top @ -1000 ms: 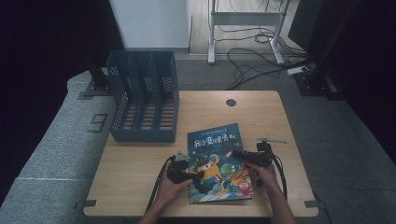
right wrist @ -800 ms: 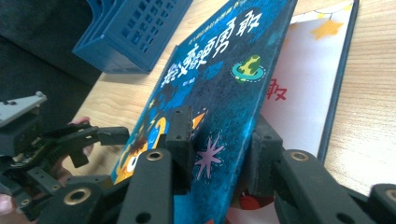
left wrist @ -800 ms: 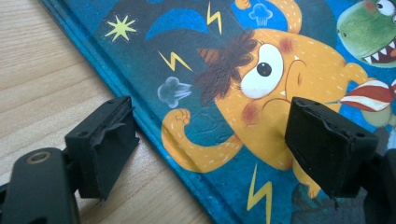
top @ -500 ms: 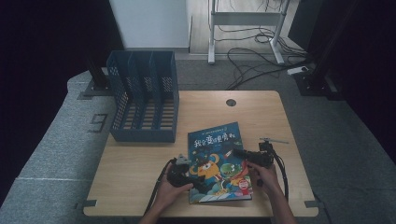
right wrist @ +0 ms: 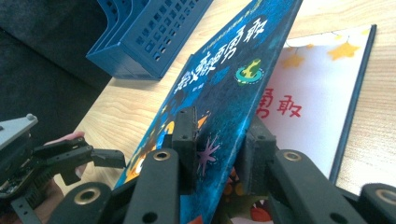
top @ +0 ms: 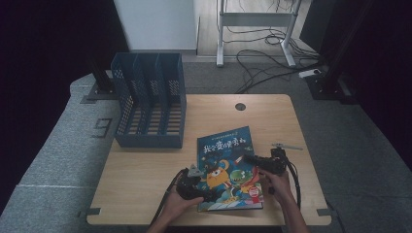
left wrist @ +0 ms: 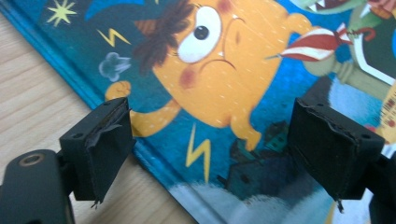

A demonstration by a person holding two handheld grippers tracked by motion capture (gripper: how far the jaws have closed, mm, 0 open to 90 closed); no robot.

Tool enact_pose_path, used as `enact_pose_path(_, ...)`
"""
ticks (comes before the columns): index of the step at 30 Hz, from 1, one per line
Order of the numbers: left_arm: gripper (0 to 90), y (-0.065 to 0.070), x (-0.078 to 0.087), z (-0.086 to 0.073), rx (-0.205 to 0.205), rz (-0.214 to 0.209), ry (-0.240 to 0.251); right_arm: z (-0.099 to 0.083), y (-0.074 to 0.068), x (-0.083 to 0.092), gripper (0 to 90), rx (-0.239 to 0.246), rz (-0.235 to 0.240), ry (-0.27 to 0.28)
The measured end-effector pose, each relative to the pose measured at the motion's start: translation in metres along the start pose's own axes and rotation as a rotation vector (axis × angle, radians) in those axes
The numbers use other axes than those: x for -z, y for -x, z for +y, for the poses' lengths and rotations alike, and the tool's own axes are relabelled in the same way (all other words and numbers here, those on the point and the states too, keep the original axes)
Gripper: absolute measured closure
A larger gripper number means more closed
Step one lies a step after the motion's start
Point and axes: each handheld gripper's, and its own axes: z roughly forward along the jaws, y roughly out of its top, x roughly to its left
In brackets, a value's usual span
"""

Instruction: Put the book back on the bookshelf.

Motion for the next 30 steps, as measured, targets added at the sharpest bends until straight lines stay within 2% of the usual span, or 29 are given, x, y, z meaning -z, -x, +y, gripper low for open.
enact_pose_path(5, 14.0, 0.003, 0.001, 0.000, -0.009, -0.009, 0.004, 0.004, -0.007, 0.009, 73.1, 0.020, -0.004, 0.024)
enact_pose_path(14, 13.9, 0.006, -0.001, 0.000, -0.018, -0.011, 0.004, 0.012, -0.023, 0.023, 73.0, 0.077, -0.092, 0.045)
enact_pose_path(21, 14.2, 0.007, 0.003, -0.001, -0.011, -0.013, 0.007, 0.018, -0.042, 0.022, 72.1, 0.147, -0.154, 0.037)
enact_pose_path(30, 14.1, 0.012, 0.005, -0.002, -0.027, -0.004, 0.001, 0.029, -0.053, 0.016, 72.3, 0.165, -0.180, 0.008)
